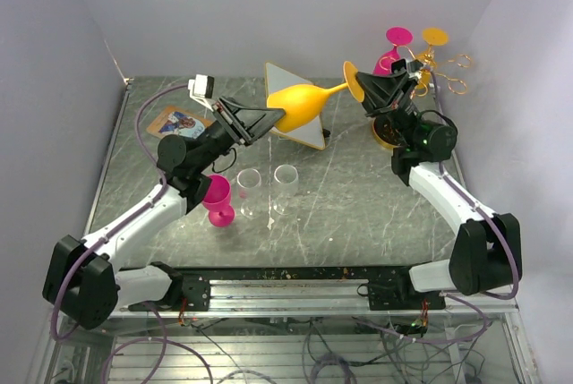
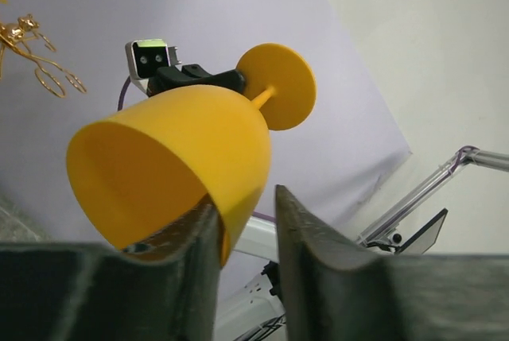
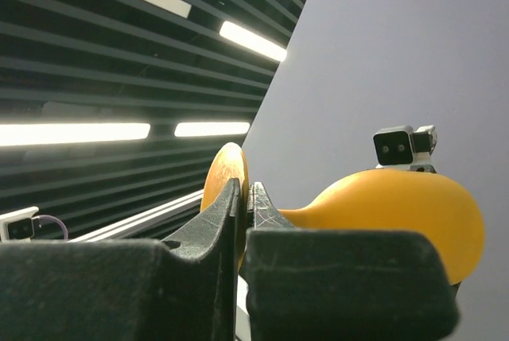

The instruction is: Take the wine glass off the wine glass rack

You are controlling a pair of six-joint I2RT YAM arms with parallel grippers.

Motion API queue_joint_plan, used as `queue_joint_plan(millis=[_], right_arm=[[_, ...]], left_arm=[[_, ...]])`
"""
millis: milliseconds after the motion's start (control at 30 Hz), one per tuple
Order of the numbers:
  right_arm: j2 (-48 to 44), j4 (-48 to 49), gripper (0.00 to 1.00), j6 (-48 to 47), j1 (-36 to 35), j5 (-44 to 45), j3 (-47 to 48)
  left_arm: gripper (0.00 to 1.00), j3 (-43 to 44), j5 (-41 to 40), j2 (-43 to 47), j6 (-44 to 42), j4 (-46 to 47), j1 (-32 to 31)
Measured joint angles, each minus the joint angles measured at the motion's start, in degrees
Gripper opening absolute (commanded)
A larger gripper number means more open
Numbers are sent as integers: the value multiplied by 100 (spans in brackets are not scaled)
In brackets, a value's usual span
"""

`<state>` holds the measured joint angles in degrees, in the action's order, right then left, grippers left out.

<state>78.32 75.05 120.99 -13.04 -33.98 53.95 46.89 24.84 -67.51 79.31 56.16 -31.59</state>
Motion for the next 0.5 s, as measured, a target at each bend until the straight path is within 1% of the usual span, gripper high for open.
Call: queue_joint_plan(millis=[33, 100, 200, 267, 300, 367, 433, 467, 500], right_arm=[[20, 33, 0, 13, -4, 17, -20], [37, 59, 6, 33, -7, 39, -83], [37, 35, 20, -2, 2, 61, -269], [59, -48, 27, -195, 22, 20, -433], [70, -155, 31, -374, 26, -35, -505], [68, -444, 40, -774, 28, -166, -590], [35, -918, 56, -1349, 46, -297, -599], [-13, -1189, 62, -1652, 55, -323, -599], [-111, -1659, 67, -2057, 61, -334, -603]], left_arm=[[29, 0, 22, -33, 28, 44, 2], [22, 0, 76, -85, 74, 107, 7], [14, 0, 160, -50, 66, 138, 11], [9, 9, 219, 70, -57, 17, 13], [7, 24, 236, 175, -179, -168, 11], [7, 66, 229, 417, -518, -699, 13], [7, 192, 155, 680, -968, -1519, 11], [7, 271, 92, 791, -1187, -1917, 13], [7, 376, 20, 898, -1416, -2356, 11]])
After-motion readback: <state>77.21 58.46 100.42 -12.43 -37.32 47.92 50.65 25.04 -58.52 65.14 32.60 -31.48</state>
